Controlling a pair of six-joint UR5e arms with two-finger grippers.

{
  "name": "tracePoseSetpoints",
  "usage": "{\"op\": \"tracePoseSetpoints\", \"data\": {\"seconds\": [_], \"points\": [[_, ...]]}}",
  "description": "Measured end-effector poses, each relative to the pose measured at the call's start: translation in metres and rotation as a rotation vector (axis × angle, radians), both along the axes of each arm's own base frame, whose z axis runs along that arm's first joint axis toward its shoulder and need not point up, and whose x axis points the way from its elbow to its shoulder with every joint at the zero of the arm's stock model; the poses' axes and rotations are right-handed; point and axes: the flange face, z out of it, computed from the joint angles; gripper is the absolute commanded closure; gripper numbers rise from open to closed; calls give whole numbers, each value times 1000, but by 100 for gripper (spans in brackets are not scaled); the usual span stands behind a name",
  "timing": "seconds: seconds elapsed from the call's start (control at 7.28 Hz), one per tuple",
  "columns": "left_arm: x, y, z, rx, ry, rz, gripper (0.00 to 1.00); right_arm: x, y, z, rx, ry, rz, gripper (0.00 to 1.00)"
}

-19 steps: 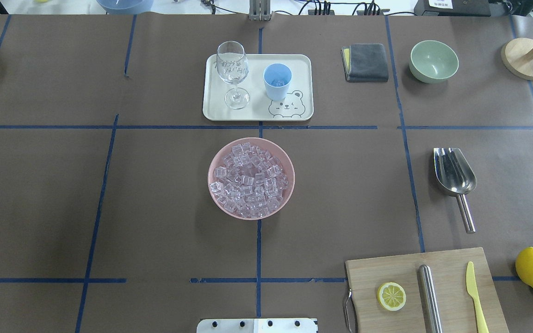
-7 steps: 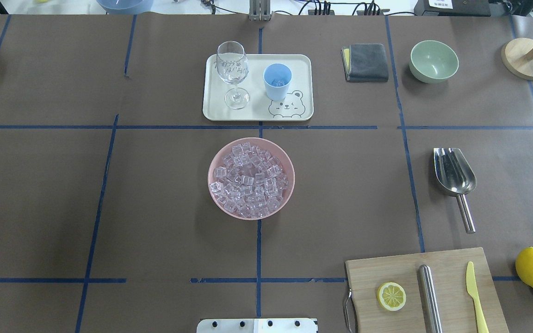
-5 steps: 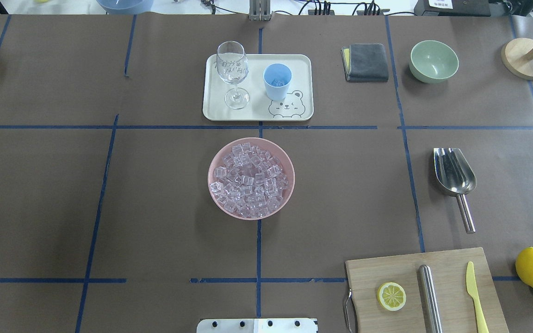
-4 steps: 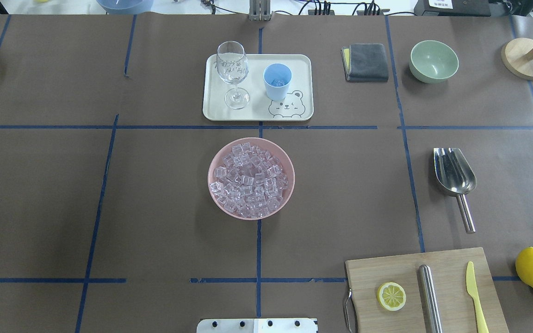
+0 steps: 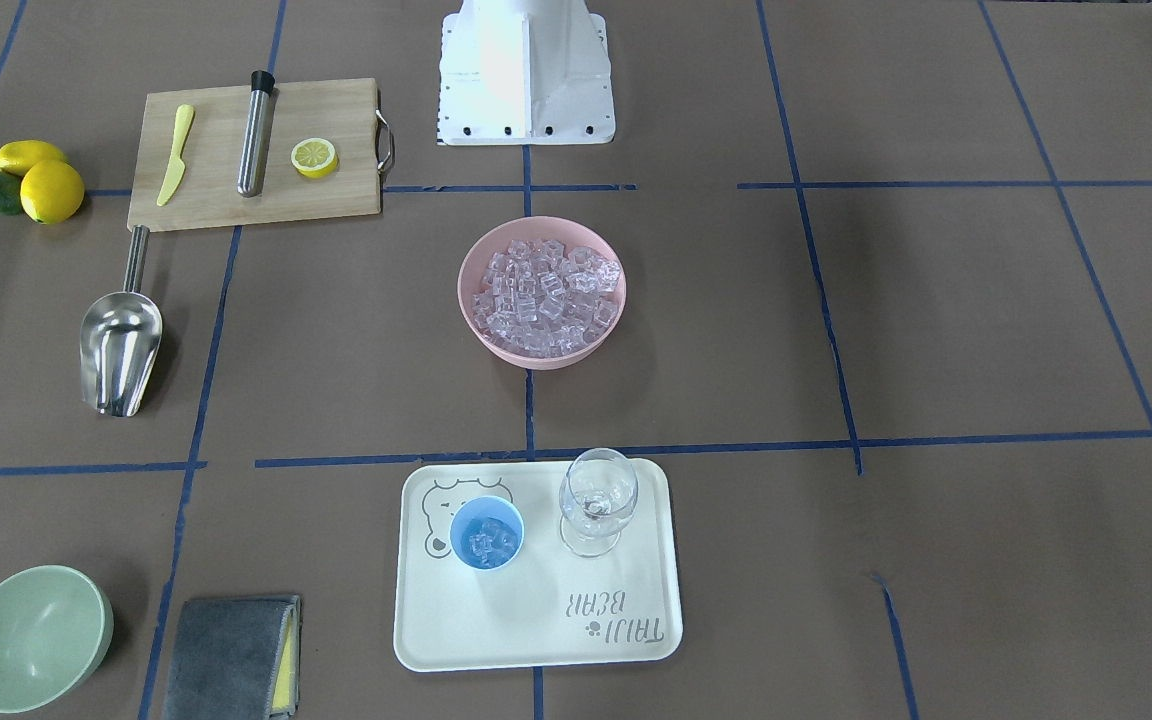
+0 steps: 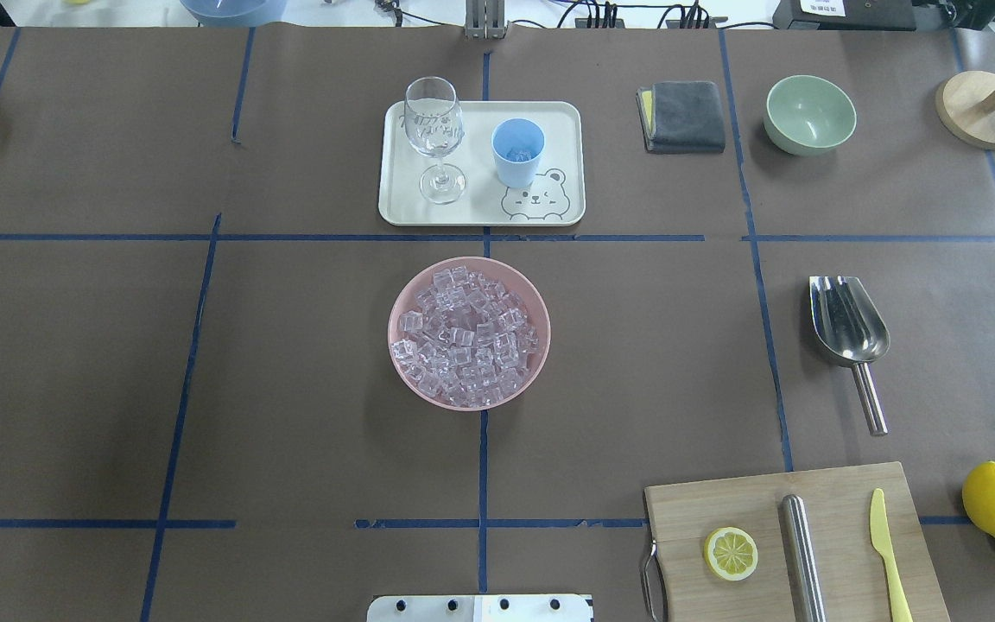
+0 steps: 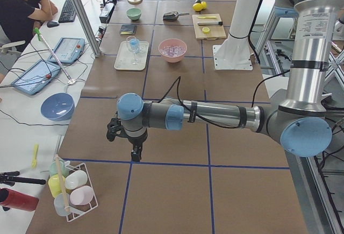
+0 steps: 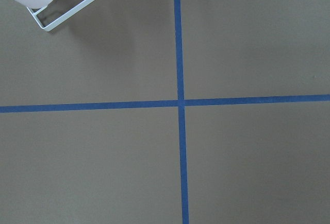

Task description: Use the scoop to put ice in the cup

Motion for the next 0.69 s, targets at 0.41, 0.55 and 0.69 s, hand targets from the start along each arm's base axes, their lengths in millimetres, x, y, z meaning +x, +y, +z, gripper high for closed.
{"op": "tracePoseSetpoints", "data": {"seconds": [0.41,0.55,0.69], "points": [[0,-1,-2,3,0,0,0,4,0,0,-1,0,8,0],[0,-1,-2,4,0,0,0,4,0,1,-5,0,10,0],[0,-1,-2,5,0,0,0,4,1,1,-6,0,11,0]]}}
